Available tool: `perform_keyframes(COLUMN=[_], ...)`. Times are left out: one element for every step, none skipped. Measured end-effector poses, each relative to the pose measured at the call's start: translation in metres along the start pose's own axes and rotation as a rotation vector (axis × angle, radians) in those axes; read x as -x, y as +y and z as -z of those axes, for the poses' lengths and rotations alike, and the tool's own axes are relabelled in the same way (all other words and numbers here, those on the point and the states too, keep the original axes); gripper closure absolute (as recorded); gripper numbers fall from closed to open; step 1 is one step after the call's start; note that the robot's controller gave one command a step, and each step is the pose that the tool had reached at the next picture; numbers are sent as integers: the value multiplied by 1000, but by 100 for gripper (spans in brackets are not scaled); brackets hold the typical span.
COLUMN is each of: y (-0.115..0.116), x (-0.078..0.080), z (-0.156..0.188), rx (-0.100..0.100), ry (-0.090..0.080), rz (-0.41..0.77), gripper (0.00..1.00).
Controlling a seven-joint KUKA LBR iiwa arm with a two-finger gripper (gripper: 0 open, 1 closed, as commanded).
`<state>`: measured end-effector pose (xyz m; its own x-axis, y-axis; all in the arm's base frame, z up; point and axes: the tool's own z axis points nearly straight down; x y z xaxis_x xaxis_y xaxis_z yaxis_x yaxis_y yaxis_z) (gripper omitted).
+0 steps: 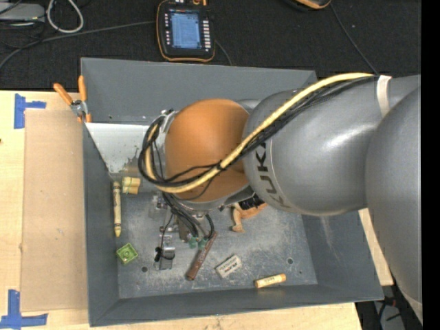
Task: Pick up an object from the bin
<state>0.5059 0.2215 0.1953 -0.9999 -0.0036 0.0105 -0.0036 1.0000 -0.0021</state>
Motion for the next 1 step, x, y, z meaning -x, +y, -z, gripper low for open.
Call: perform_keyframes(y=[-2], x=[2], z=[5], rx=[2], ry=[-8], rz=[-7], gripper=[0])
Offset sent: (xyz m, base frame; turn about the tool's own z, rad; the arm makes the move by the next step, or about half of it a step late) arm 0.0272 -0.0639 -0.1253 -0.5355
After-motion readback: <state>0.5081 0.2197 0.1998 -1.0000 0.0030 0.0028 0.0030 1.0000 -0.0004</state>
